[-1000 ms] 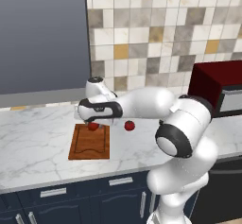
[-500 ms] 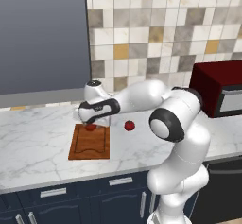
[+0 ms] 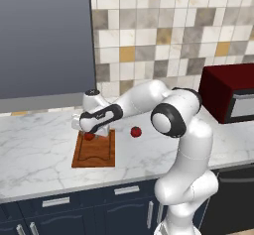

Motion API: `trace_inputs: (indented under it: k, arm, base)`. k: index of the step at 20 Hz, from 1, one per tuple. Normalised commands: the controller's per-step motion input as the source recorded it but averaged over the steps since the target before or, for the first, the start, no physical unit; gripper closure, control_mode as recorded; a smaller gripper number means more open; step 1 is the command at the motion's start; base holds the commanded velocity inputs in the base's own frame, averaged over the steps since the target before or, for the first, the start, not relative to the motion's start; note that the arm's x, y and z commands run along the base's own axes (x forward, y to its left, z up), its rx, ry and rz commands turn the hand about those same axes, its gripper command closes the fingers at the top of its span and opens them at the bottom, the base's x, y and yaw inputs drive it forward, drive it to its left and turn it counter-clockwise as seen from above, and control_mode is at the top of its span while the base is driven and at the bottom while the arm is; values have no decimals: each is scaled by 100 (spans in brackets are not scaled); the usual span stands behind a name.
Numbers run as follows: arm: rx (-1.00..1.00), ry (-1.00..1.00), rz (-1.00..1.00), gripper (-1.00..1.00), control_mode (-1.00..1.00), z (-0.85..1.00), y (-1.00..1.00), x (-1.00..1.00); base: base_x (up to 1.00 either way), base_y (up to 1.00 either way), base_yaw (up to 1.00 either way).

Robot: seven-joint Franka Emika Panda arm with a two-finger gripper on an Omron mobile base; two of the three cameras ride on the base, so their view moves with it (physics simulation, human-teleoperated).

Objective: Place the avocado, onion, tomato, and bell pepper on the cutting board.

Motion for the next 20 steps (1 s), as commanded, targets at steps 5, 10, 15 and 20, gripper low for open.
trace_inputs:
  k: [5,10,15,20]
  arm:
    - [0,0,-9,-100,-100,49,0,14]
    - [-2,3,-14,-100,-100,29,-52,12]
    - [-3,4,-14,-100,-100,3,-97,14]
    - [-1,5,-11,-100,-100,-1,-98,27]
  base:
    - [0,0,0]
    - [0,0,0]
    - [0,0,0]
    - [0,0,0]
